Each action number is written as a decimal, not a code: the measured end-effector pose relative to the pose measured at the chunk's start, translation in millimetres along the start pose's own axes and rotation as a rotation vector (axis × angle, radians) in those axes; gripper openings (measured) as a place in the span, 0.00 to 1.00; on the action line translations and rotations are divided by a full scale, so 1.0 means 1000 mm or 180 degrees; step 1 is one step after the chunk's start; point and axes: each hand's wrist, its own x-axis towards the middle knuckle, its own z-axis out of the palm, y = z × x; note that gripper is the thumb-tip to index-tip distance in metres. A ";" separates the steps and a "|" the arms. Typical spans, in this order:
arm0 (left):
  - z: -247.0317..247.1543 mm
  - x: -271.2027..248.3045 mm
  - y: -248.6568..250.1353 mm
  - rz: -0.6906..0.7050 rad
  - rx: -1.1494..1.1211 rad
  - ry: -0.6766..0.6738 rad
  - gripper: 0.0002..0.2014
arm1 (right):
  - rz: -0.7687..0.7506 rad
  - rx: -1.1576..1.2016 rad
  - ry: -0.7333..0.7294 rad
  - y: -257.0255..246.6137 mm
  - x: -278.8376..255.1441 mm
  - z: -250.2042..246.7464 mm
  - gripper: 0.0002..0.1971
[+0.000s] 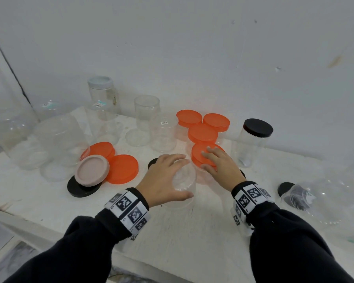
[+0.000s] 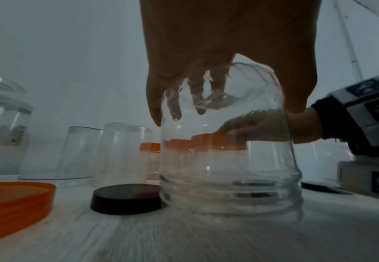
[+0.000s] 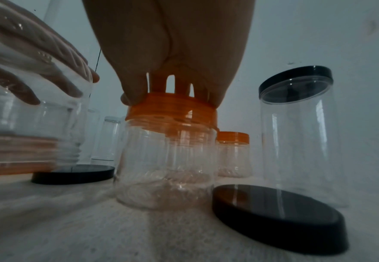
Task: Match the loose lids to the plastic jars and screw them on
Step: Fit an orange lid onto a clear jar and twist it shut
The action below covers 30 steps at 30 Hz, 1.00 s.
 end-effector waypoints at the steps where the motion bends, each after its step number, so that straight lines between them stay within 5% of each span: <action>1: 0.003 0.001 0.000 0.0006 0.0051 -0.0075 0.48 | 0.0000 0.0017 -0.0012 0.000 0.000 -0.001 0.24; 12: 0.019 0.012 -0.001 0.0070 0.0505 -0.0348 0.43 | 0.0115 0.0219 -0.0188 0.001 -0.004 -0.009 0.22; 17: 0.017 0.013 -0.009 0.0212 0.0431 -0.0617 0.53 | 0.0154 0.0166 -0.0371 0.000 -0.001 -0.014 0.23; 22: -0.009 -0.007 -0.030 0.0078 -0.0209 -0.0123 0.42 | 0.0242 0.0311 -0.0686 0.001 0.003 -0.029 0.22; 25: -0.027 -0.021 -0.058 -0.0192 0.0047 0.0052 0.37 | 0.0255 0.0279 -0.0409 -0.005 -0.003 -0.034 0.22; 28: -0.043 -0.023 -0.089 -0.0409 0.0714 -0.0054 0.29 | -0.0250 0.0367 0.0202 -0.032 -0.012 -0.036 0.16; 30: -0.050 -0.020 -0.104 -0.0462 0.1156 -0.0215 0.29 | -0.0578 0.0493 0.0210 -0.057 -0.018 -0.033 0.15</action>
